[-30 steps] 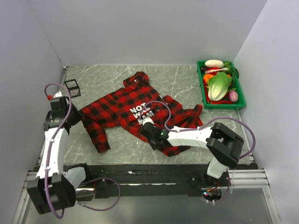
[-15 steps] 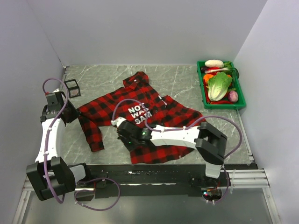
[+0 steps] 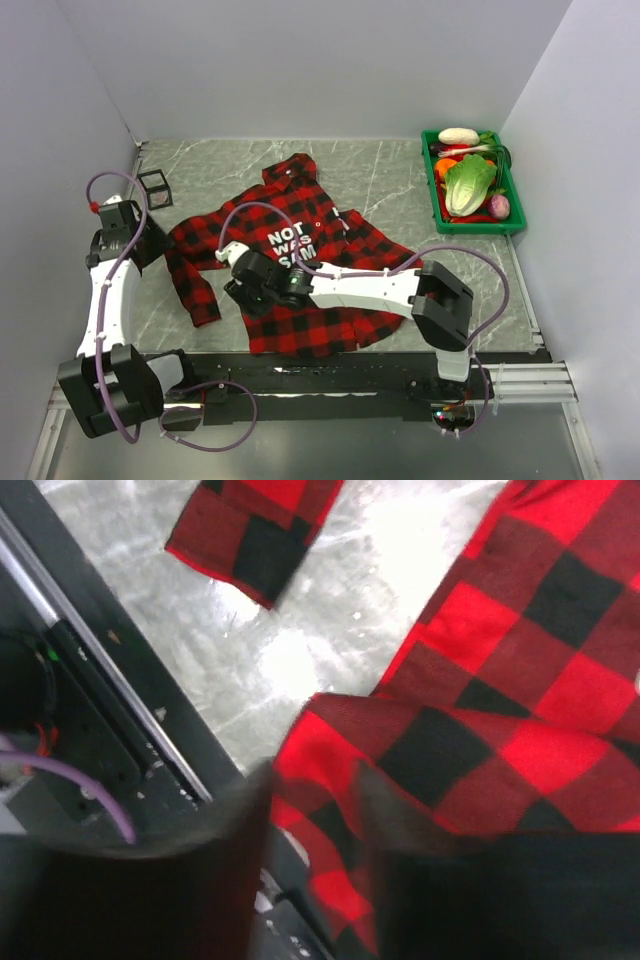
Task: Pin the brooch onto the clothing
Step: Flatten out the clothes at the center of the board.
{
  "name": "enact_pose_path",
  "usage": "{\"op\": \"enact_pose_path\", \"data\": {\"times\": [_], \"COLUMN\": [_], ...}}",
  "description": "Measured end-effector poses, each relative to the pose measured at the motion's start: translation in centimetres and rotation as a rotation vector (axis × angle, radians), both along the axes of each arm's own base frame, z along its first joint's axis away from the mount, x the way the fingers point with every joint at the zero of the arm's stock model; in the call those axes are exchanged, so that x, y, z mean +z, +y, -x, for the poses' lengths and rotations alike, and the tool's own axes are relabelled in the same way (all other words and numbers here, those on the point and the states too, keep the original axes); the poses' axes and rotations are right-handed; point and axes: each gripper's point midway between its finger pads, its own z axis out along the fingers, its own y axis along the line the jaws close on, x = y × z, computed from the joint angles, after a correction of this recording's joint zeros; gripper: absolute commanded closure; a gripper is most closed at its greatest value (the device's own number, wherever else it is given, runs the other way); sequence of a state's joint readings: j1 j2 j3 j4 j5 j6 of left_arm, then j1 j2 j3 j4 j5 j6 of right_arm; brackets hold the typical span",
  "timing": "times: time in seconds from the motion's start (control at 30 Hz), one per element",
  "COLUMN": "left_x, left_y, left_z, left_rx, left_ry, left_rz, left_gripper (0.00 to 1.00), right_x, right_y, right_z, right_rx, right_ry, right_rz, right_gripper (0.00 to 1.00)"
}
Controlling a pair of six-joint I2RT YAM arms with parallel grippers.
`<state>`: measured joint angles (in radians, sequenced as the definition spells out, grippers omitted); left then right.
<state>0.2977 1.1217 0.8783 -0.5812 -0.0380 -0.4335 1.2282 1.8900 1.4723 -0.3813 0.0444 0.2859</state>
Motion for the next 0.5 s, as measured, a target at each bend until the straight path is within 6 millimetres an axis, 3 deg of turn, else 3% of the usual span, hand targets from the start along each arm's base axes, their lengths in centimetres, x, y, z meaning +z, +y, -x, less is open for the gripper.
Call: {"op": "enact_pose_path", "data": {"times": [0.07,0.17,0.2,0.23,0.3,0.4,0.5], "left_x": [0.3,0.6,0.6,0.7,1.0,2.4,4.9], "left_y": [0.4,0.8,1.0,1.1,0.8,-1.9,-7.0], "left_z": [0.1,0.3,0.4,0.4,0.2,-1.1,-3.3], "left_rx": [0.013,0.033,0.040,0.043,0.039,-0.030,-0.156], "left_ry": [-0.007,-0.010,-0.010,-0.010,-0.013,-0.043,-0.122], "left_rz": [-0.020,-0.043,-0.050,-0.056,-0.080,-0.122,-0.121], "left_gripper": [0.01,0.03,0.03,0.04,0.03,0.04,0.04], "right_x": [0.5,2.1,2.9,3.9,5.8,7.7,8.1], "right_y": [-1.0,-3.3,-4.4,-5.7,-8.8,-14.1,-19.5], "right_z": [-0.6,-1.5,-2.1,-3.1,-5.8,-10.4,-14.7], "right_rx": [-0.019,-0.063,-0.085,-0.118,-0.209,-0.369,-0.538], "right_ry": [-0.031,-0.064,-0.072,-0.081,-0.104,-0.154,-0.185], "right_rz": [0.008,-0.003,-0.015,-0.031,-0.068,-0.091,-0.075], "right_gripper": [0.36,0.34,0.29,0.10,0.06,0.05,0.08]}}
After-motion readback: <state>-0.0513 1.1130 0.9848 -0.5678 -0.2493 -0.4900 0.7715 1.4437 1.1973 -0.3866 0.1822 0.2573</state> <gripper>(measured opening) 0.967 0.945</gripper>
